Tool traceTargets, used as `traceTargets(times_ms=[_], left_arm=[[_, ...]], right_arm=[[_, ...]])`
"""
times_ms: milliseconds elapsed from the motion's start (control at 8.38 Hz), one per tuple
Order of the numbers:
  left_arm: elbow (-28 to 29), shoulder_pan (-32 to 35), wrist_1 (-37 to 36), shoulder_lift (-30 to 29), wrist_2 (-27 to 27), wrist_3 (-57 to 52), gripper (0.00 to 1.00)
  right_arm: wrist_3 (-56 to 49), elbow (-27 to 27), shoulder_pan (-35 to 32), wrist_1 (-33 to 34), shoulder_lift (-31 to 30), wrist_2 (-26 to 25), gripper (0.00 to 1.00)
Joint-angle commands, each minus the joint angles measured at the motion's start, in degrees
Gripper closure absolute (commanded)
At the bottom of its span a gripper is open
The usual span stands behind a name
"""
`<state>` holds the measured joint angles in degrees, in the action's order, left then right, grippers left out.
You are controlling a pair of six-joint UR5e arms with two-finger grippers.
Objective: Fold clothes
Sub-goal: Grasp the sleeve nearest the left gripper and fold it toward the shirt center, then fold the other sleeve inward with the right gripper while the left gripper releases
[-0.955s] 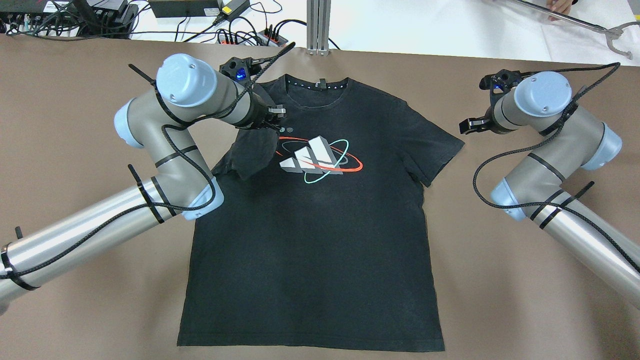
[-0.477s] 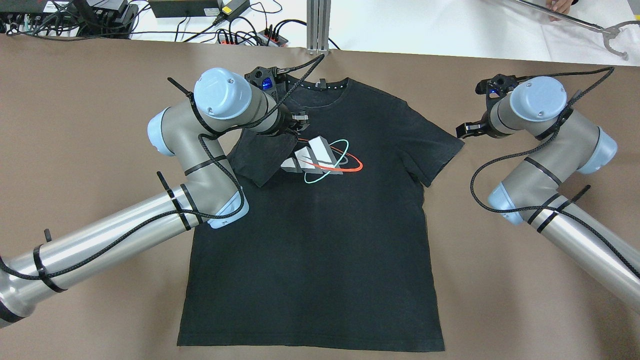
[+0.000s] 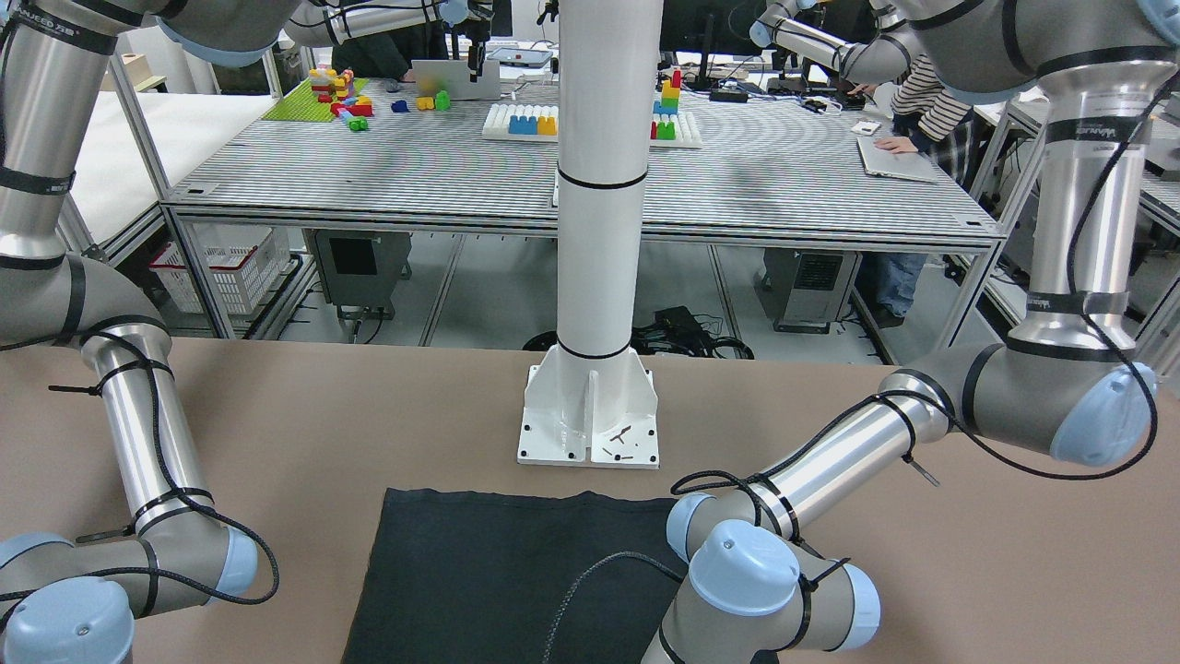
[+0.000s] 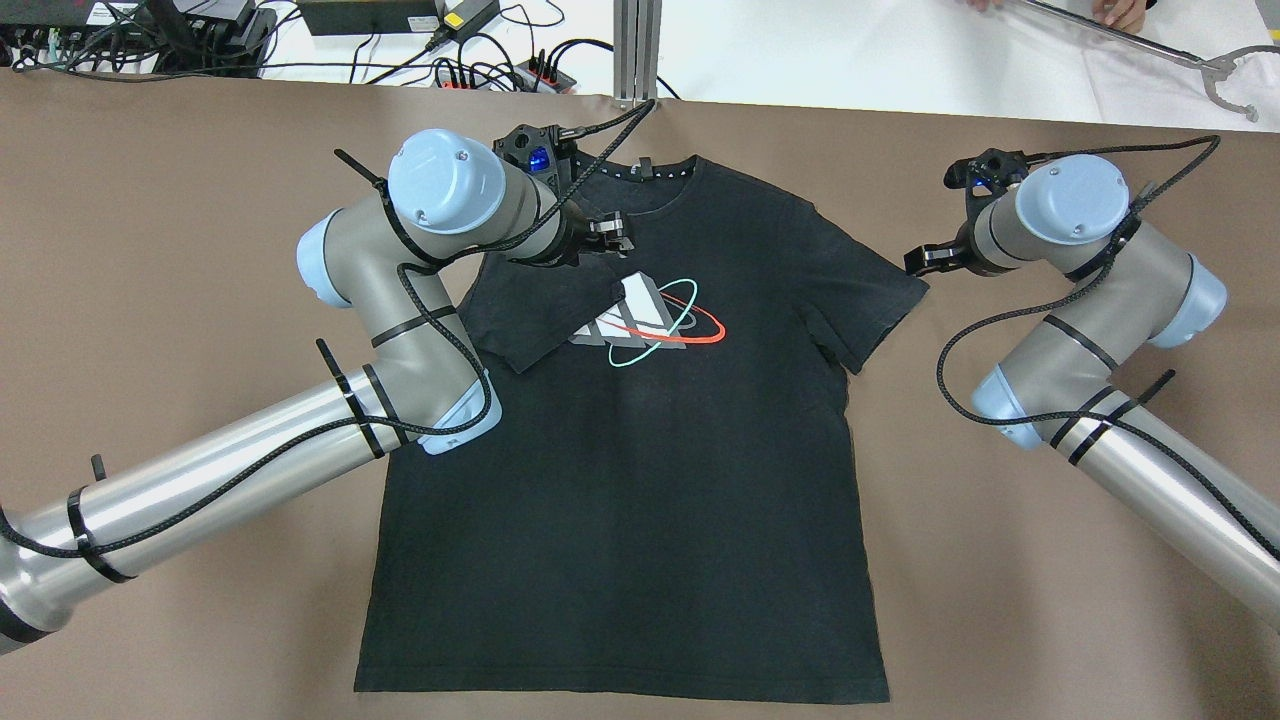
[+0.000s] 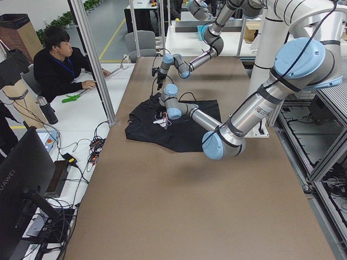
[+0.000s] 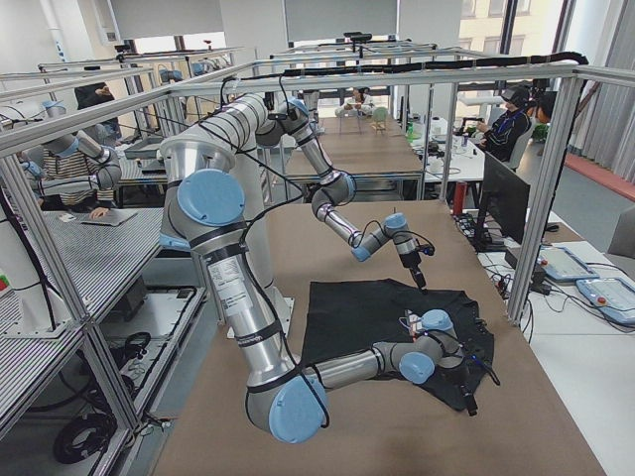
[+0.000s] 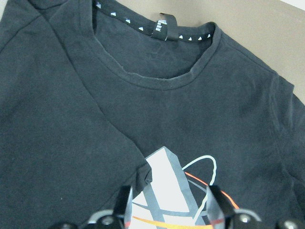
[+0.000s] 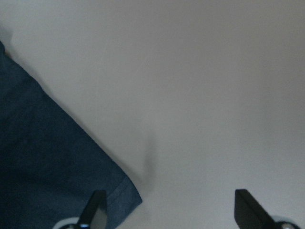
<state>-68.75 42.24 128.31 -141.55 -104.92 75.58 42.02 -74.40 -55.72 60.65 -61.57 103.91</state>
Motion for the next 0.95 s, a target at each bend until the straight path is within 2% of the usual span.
traceTargets(times_ms=[0, 119, 477, 597, 835], left_arm=[[-0.16, -0.05, 0.01, 0.22, 0.24, -0.17, 0.05], [-0.16, -0.05, 0.01, 0.31, 0.24, -0.43, 0.05], [-0.16, -0.05, 0.01, 0.31, 0.24, -0.43, 0.05], [-0.16, 0.04, 0.01, 0.31, 0.24, -0.52, 0.05], [-0.16, 0.13, 0.01, 0.40, 0.24, -0.61, 0.05]], right_arm=[[9.71, 4.94, 0.86, -8.84, 1.44, 1.12, 0.07], [10.97, 6.80, 1.48, -10.79, 2.23, 1.12, 0.07], [11.16, 7.78, 1.75, -15.11, 1.19, 1.12, 0.14], [11.24, 7.78, 1.75, -16.77, 0.40, 1.03, 0.20], [11.94, 7.78, 2.10, -16.88, 0.31, 1.03, 0.39]])
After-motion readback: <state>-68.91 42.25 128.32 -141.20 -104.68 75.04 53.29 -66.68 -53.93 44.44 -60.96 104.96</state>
